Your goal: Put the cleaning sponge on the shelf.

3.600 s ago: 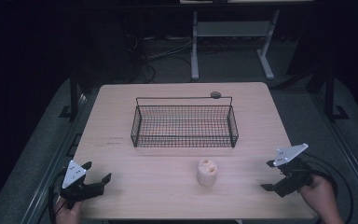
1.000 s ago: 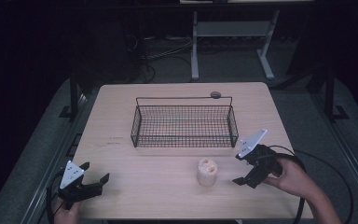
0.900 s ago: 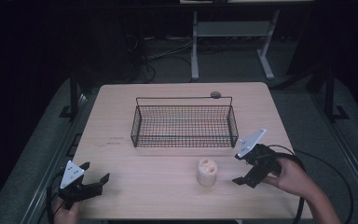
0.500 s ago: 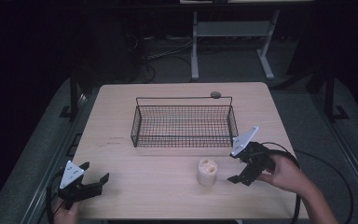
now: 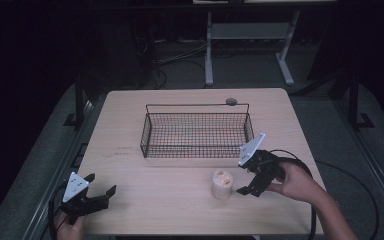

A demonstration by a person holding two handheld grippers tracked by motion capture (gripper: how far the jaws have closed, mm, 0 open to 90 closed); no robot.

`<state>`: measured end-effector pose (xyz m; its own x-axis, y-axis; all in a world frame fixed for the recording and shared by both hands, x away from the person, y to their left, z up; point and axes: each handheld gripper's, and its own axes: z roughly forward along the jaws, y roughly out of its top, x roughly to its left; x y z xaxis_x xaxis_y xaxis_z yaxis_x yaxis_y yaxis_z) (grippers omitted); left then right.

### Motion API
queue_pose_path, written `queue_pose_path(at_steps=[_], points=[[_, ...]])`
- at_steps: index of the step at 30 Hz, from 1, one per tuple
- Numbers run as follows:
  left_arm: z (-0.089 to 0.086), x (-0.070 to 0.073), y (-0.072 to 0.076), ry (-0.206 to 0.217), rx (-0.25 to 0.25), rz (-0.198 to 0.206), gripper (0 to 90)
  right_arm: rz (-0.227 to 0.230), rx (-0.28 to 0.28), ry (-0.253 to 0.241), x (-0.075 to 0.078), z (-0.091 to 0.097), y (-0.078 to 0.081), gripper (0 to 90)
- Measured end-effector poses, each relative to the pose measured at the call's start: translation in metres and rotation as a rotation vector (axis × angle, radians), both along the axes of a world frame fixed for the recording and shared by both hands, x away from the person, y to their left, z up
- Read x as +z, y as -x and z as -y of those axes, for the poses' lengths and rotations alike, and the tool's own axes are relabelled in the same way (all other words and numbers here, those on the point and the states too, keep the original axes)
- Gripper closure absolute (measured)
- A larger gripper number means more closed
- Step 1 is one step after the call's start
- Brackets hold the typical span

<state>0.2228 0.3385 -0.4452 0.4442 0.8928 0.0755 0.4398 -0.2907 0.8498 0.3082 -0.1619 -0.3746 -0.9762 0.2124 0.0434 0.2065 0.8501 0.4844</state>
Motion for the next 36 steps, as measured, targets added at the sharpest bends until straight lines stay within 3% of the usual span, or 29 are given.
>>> queue_pose_path(at_steps=[17, 36], points=[[0.000, 0.000, 0.000, 0.003, 0.000, 0.001, 13.7, -0.029, 0.033, 0.005, -0.005, -0.022, -0.006, 14.6], [-0.001, 0.000, 0.000, 0.006, 0.003, 0.001, 13.7, -0.041, 0.061, 0.044, -0.008, -0.044, -0.016, 14.6]])
